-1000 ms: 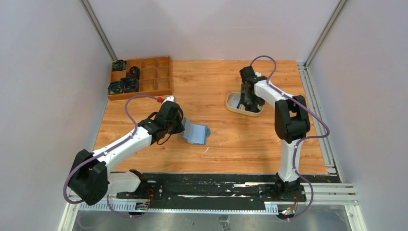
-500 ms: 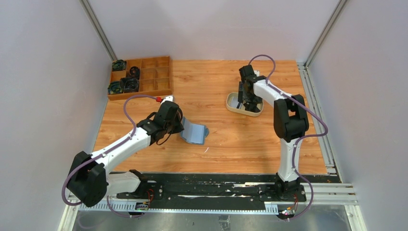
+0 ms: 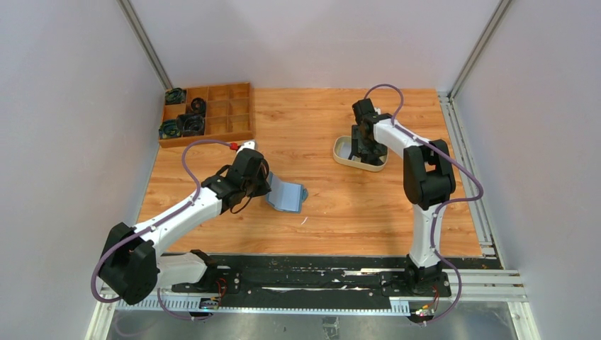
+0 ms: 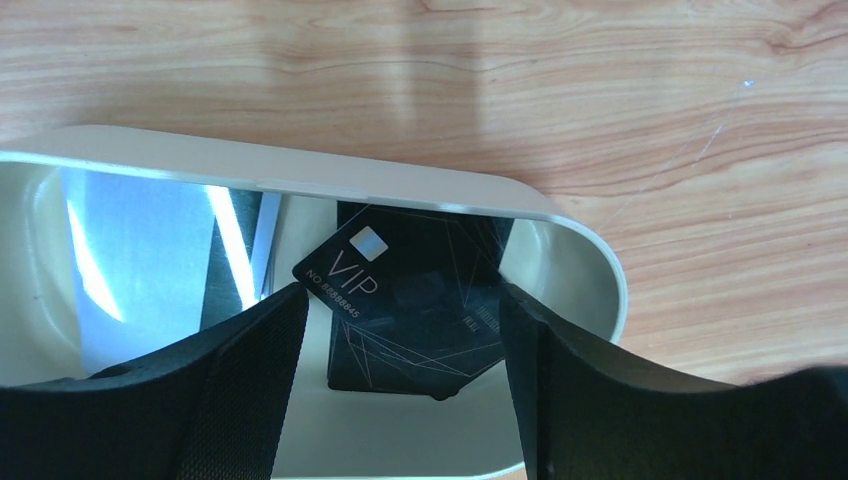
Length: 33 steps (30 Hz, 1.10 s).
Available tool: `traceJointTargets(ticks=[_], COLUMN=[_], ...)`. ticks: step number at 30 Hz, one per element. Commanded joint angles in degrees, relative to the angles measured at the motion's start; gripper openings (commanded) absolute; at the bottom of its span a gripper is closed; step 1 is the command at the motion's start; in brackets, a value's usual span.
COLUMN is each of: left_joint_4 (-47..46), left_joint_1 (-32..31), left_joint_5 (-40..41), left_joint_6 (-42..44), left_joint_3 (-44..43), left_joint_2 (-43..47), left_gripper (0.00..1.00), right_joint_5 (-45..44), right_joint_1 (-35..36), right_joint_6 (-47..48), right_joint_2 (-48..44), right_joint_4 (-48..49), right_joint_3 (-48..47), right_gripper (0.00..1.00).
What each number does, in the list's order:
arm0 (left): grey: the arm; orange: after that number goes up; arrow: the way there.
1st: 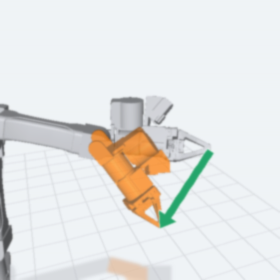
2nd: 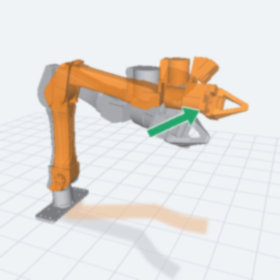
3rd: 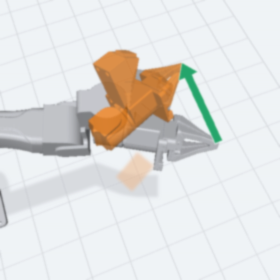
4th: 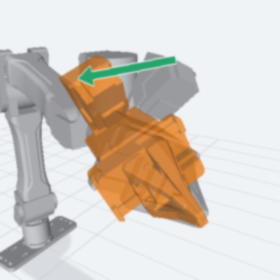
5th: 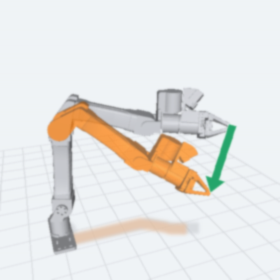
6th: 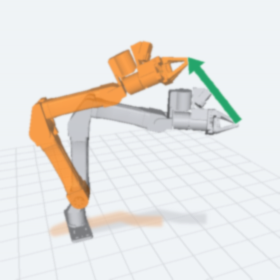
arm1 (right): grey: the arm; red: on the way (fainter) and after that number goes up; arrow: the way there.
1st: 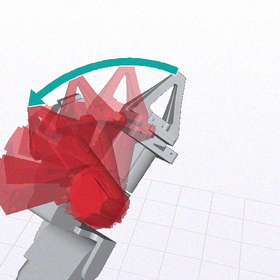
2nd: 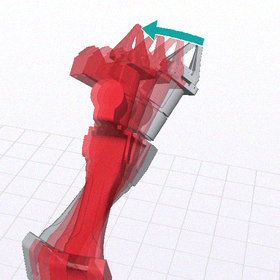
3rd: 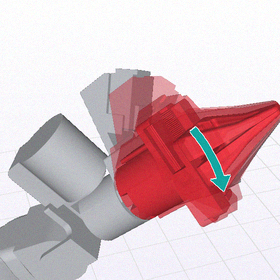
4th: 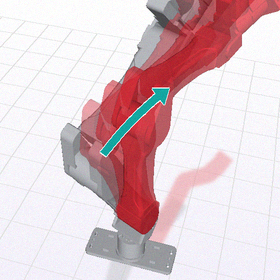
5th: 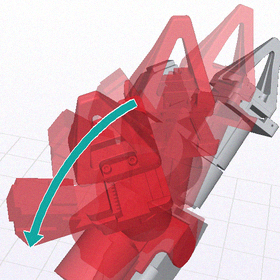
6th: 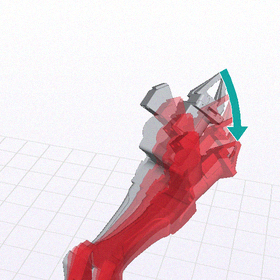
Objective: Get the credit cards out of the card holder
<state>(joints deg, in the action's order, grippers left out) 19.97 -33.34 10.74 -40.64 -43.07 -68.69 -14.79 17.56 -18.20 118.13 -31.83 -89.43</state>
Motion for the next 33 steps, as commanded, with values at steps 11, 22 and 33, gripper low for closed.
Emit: traceJointTargets(ticks=[11,22,33], left_joint_4=[0.8,1.2,1.5], left_joint_1=[-0.1,-0.1,-0.1], left_joint_5=[1.6,2.2,2.4], left_joint_6=[0.5,1.0,1.6], left_joint_3=[0.0,-0.5,-1.1], left_joint_2=[1.1,1.2,0.9], left_gripper=[0.00,0.00,0.00], right_joint_5=[0.5,-4.1,-10.1], right_joint_1=[-1.5,-1.9,-2.0], right_joint_6=[-5.3,-9.2,-8.3], right_joint_2=[3.6,5.1,6.1], right_joint_4=[-6.3,-5.7,-5.5], right_joint_3=[-1.4,-4.3,-6.6], right_gripper=[0.74,0.73,0.73])
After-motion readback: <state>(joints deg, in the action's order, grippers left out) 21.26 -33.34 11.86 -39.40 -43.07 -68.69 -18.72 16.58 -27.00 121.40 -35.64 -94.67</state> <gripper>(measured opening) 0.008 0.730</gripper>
